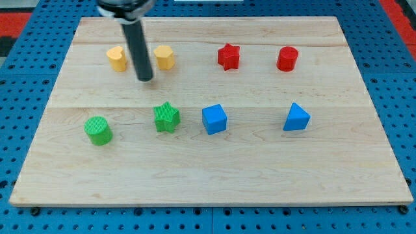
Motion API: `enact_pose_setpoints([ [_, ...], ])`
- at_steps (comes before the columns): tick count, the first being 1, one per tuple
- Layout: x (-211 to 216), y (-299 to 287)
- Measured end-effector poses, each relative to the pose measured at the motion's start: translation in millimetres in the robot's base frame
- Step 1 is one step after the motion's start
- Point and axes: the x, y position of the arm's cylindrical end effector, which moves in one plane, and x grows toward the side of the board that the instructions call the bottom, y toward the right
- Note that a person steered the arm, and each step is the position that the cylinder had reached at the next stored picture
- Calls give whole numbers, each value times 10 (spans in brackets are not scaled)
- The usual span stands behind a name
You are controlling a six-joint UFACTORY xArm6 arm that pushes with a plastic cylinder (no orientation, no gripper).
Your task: Move the yellow hexagon closer to the yellow heart
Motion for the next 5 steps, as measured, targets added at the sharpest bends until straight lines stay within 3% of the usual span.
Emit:
enact_pose_setpoints([
  [2,-141,610],
  [5,-369,456],
])
